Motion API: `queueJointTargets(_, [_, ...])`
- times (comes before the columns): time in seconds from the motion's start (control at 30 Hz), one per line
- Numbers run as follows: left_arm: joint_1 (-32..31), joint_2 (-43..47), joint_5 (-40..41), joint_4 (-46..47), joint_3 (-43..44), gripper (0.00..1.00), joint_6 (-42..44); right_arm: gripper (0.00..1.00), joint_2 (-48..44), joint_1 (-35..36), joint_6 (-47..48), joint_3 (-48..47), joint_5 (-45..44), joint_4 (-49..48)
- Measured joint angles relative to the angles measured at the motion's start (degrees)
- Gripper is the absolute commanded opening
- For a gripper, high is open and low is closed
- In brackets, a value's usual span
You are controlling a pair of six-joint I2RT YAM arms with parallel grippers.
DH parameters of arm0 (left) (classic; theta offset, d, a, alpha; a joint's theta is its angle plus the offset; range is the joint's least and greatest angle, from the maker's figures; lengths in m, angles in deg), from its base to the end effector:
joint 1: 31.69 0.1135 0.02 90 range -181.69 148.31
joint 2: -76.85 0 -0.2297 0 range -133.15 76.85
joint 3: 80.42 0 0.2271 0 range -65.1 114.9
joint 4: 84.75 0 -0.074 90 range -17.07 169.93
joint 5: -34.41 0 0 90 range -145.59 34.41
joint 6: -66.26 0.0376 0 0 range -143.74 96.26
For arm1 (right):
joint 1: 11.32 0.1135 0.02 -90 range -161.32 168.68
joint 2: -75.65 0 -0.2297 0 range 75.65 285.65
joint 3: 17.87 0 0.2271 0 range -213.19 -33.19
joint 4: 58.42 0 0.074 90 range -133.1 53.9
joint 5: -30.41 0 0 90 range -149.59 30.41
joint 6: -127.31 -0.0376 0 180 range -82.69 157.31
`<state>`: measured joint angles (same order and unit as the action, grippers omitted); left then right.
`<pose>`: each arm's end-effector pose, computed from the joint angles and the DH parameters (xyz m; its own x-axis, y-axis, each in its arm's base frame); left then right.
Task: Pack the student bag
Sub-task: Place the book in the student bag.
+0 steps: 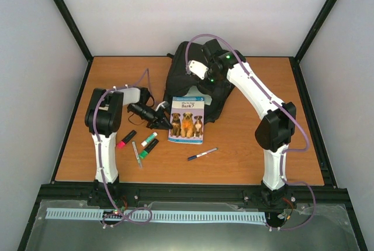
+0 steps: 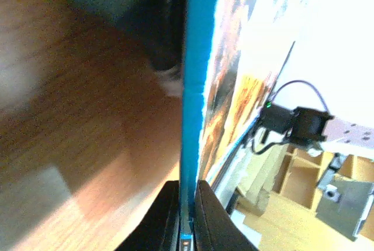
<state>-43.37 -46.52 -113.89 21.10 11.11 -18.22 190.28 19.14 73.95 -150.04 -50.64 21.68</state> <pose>0.3005 -0.0948 0.0954 -0.9489 0.2478 0.1955 -0.0320 0.5407 -0.8406 0.3276 0.1994 0.2921 -0.2781 -0.8475 -0.4522 -0.9079 0.3856 -0.1642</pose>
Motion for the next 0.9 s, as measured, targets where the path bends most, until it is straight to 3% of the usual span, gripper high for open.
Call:
queueJointTargets(0.27, [-0.02,0.0,-6.75,-2.4,2.73,0.01,2.29,0.03,0.0,0.0,0.0,0.0,0.07,0.04])
queueJointTargets(0.5, [-0.02,-2.4,-12.7,-8.68,10.97,0.01,7.56,0.03,0.0,-0.02,0.44,0.04,0.13,0.22])
queueJointTargets(0.7, [-0.13,-6.03,-14.8,-13.88,14.88,0.01,11.32,0.03,-0.17,-0.07,0.63,0.74,0.31,0.2])
queueJointTargets(0.9, [-0.28,-10.36,-11.45,-14.12,19.54,0.03,8.44,0.03,-0.22,-0.07,1.36,1.22,0.52,0.15])
